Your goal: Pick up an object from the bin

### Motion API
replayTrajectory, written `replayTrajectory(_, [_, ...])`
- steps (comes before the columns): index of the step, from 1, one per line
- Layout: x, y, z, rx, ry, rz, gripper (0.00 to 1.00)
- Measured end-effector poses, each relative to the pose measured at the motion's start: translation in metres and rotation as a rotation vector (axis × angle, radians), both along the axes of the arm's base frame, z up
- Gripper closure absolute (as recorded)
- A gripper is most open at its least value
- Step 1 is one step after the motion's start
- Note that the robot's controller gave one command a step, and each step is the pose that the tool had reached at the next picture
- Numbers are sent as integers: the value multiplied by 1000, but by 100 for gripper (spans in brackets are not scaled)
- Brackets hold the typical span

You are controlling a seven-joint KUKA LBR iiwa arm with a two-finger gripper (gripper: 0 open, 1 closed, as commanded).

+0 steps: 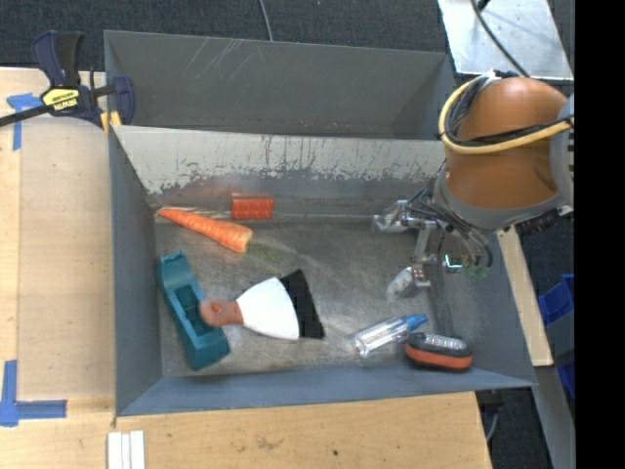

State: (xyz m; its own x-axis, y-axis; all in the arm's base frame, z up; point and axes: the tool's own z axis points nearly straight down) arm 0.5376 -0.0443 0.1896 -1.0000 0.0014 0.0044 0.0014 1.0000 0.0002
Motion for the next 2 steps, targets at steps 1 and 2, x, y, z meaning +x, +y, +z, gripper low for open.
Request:
replayTrajectory(1, [2, 0, 4, -1, -8, 2, 0])
replayTrajectory(2, [-17, -2, -40, -1, -11, 93, 0])
